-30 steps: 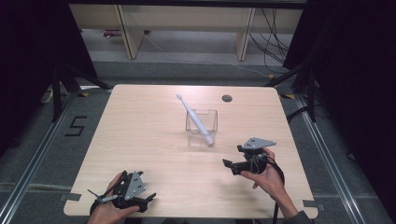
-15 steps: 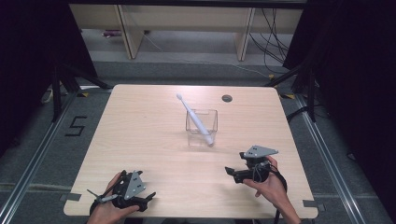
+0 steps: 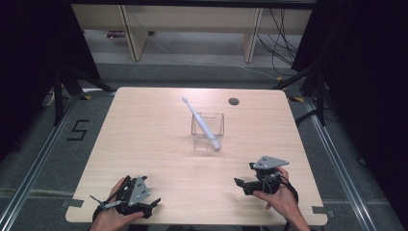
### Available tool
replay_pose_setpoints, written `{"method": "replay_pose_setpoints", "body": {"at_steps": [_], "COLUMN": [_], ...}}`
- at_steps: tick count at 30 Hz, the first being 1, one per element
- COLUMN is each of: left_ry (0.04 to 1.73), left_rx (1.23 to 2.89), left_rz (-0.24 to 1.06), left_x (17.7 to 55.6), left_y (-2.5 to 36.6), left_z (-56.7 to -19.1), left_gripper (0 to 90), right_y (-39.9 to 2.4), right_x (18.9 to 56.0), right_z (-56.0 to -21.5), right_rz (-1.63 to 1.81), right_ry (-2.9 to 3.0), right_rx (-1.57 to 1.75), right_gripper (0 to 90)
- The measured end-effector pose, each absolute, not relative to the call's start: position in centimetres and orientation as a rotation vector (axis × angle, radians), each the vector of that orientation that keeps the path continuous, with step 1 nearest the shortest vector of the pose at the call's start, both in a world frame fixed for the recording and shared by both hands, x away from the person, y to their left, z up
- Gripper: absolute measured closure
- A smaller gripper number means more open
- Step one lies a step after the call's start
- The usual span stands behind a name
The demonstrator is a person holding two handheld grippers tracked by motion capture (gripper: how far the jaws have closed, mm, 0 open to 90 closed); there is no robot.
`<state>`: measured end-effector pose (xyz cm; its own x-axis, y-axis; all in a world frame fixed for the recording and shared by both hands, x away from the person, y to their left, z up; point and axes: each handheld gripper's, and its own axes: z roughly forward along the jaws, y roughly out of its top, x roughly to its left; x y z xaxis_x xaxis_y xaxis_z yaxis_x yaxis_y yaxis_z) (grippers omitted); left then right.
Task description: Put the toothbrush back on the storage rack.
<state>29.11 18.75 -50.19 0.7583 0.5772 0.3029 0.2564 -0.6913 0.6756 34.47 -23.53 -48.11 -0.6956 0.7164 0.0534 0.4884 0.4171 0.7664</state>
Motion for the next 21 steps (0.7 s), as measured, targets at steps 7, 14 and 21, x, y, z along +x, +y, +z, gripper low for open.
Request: {"method": "replay_pose_setpoints", "body": {"at_steps": [7,14,21], "left_ry": [0.625,0.638,0.637], "left_rx": [2.326,2.331,2.33], "left_rz": [0.672,0.658,0.659], "left_x": [29.1,29.0,29.1], "left_y": [18.8,18.7,18.7], "left_z": [-50.2,-50.3,-50.3], "left_gripper": [15.0,15.0,15.0], "right_y": [-24.1,-24.5,-24.7], "right_x": [33.9,33.5,33.1], "right_z": [-48.3,-48.6,-49.0], "right_rz": [1.147,1.116,1.115], "right_ry": [2.392,2.418,2.445], "right_rx": [1.052,1.042,1.055], "right_gripper": [17.7,17.6,16.5]}}
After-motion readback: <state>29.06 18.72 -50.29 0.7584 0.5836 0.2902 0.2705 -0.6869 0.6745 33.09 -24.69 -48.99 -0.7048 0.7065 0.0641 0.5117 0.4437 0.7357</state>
